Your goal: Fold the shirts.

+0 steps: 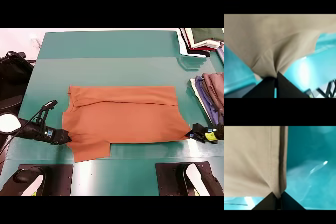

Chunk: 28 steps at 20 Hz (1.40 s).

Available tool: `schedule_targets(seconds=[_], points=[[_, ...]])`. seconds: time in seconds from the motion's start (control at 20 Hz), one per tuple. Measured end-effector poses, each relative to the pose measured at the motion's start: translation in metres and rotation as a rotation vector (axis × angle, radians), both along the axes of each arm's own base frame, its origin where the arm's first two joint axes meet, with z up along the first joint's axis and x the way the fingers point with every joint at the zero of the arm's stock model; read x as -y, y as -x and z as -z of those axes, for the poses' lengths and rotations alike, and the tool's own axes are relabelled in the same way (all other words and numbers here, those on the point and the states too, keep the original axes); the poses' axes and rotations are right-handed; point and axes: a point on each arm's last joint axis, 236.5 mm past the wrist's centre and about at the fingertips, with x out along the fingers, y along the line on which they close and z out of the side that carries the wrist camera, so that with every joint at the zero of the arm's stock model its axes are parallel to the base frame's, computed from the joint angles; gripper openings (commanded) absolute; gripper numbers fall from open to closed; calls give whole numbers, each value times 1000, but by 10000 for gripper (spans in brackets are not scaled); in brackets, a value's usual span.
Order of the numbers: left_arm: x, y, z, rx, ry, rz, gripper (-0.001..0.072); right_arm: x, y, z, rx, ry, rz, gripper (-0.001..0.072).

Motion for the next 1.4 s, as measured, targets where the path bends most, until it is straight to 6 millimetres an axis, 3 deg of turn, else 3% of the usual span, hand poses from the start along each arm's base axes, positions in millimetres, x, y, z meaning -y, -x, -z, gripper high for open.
schedule_targets(seconds=[0.1, 0.2, 0.4, 0.65, 0.7, 0.75, 0.8, 0.85, 0.9, 0.95, 1.0, 1.1, 1.15, 1.2, 1.4], points=[[-4, -4, -10, 38, -16, -5, 21, 1, -7, -16, 34, 37, -28, 16], [-11, -25, -23, 123, -41, -42, 22, 1, -22, -32, 76, 78, -61, 16], [-26, -95, -38, 264, -88, -146, 23, -1, -73, -53, 144, 120, -123, 16], [-41, -185, -23, 293, -138, -207, 24, -11, -145, -54, 155, 117, -206, 17], [-42, -201, -18, 294, -144, -207, 24, -13, -160, -52, 155, 116, -219, 47], [-42, -216, -13, 292, -149, -208, 26, -14, -173, -50, 154, 113, -226, 274], [-43, -230, -7, 294, -155, -209, 63, -14, -186, -47, 153, 115, -233, 397], [-43, -242, -4, 298, -158, -211, 348, -13, -198, -44, 155, 114, -237, 398], [-43, -255, -3, 309, -158, -216, 561, -14, -208, -43, 158, 101, -238, 400], [-43, -265, -4, 321, -153, -223, 516, -15, -218, -44, 169, 87, -241, 427], [-42, -274, -7, 335, -150, -227, 412, -15, -226, -44, 179, 60, -238, 450], [-41, -286, -14, 359, -142, -233, 95, -9, -233, -43, 184, 20, -229, 454], [-40, -289, -16, 363, -138, -234, 24, -5, -232, -40, 177, -1, -220, 506], [-38, -291, -18, 365, -130, -235, 24, 1, -228, -34, 162, -18, -207, 533], [-16, -290, -22, 357, -88, -210, 23, 25, -201, 0, 87, -102, -127, 530]])
